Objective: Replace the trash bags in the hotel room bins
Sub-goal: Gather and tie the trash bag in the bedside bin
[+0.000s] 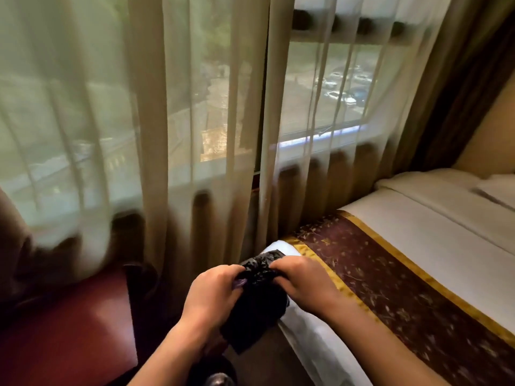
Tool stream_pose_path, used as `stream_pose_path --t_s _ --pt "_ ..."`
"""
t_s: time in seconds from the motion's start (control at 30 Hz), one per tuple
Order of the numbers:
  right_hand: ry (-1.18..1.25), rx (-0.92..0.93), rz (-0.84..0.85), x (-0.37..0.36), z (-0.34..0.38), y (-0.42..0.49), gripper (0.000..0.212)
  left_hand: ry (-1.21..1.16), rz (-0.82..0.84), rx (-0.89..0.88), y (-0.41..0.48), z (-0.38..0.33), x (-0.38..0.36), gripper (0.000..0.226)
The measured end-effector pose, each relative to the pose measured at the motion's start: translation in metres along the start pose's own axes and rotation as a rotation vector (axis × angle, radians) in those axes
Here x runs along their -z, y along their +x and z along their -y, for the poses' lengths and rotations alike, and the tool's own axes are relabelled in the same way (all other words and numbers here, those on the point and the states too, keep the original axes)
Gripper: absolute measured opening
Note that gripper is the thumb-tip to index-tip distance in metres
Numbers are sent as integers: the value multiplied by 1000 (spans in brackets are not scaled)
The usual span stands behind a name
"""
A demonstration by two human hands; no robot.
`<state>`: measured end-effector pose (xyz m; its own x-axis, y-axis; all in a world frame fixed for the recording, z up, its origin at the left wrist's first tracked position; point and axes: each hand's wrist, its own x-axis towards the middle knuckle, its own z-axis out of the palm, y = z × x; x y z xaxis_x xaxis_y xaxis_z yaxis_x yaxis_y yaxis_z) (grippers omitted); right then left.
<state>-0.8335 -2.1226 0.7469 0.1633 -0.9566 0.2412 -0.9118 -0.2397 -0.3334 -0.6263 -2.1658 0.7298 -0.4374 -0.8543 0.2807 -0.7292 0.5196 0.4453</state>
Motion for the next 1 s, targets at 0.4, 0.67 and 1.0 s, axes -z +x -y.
stream_pose_path --t_s 0.4,0.67,1.0 --pt "-126 -347 -138 70 47 -130 14 -63 192 -372 -28 -84 23 26" --pt "-193 -551 -227 115 68 -243 13 -282 336 -492 -76 -175 18 25" --pt "-295 -722 -363 165 114 -359 16 -363 341 -680 -137 -265 33 26"
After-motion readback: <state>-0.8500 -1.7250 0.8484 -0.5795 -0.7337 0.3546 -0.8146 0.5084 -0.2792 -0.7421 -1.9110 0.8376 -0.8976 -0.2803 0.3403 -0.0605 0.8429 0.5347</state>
